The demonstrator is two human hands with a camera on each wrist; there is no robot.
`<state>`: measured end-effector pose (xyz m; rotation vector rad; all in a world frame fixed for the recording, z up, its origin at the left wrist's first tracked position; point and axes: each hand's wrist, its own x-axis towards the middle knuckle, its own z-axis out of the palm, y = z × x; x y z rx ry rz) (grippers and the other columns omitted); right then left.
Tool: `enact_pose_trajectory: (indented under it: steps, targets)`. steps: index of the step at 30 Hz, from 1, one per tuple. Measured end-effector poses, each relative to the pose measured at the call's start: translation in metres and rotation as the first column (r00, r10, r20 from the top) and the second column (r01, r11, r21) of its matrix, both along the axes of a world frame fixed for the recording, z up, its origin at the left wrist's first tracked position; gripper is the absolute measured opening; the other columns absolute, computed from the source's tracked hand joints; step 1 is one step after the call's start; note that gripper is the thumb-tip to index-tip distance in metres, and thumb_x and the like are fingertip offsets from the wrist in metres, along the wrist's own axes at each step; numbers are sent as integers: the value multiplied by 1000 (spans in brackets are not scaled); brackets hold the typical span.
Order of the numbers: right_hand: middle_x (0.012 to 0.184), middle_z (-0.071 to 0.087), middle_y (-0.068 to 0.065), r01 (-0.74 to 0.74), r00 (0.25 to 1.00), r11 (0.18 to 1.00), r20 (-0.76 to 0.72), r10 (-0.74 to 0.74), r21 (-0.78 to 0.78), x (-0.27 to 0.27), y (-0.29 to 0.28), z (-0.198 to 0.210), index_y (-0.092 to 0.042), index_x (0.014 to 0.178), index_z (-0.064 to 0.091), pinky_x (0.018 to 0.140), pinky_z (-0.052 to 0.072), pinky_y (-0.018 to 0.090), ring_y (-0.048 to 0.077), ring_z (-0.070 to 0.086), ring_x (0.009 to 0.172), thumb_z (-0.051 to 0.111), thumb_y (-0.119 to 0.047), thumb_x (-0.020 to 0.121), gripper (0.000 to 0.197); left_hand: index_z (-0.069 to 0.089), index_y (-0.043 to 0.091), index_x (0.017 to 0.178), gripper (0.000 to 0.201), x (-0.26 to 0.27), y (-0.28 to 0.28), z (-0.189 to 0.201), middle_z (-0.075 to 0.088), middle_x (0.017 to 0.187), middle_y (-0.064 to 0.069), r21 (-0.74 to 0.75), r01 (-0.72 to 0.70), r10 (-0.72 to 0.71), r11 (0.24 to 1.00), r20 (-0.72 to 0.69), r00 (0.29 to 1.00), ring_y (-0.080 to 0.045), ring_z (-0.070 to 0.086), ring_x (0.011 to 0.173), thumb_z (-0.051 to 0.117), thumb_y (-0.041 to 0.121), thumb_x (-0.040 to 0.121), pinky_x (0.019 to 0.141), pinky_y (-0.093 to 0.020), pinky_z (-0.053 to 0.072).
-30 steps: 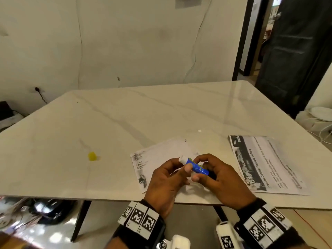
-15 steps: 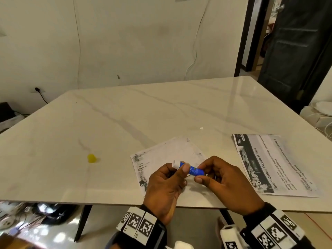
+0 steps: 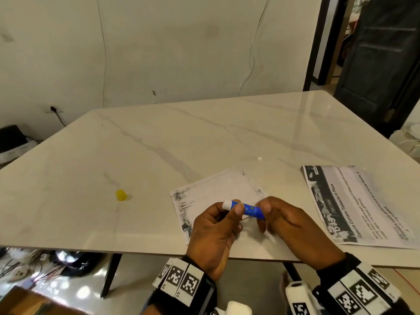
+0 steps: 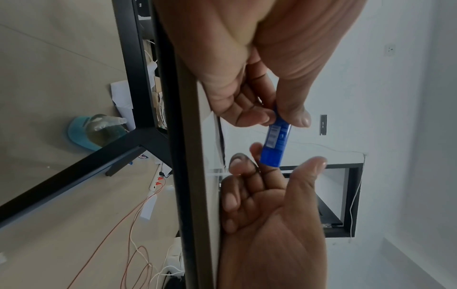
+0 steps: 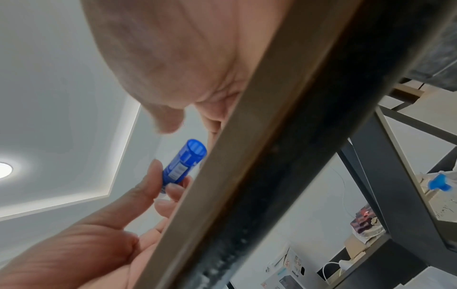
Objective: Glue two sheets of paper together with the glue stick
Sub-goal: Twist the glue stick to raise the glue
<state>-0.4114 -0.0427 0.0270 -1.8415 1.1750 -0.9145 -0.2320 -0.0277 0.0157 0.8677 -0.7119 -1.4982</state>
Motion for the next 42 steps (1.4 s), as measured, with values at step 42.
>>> enact_pose_trajectory:
  steps: [42]
  targets:
    - [53,60,-10,91,996,995,4,-91,31,1,1,2,-22,64,62,53,40,11,1,50,48,31,-63,89,57,78,10,95,59,-1,0,-10,63,80,-15,-69,-18,26,997,119,993,-17,51,63,92,50,55,61,-29,45]
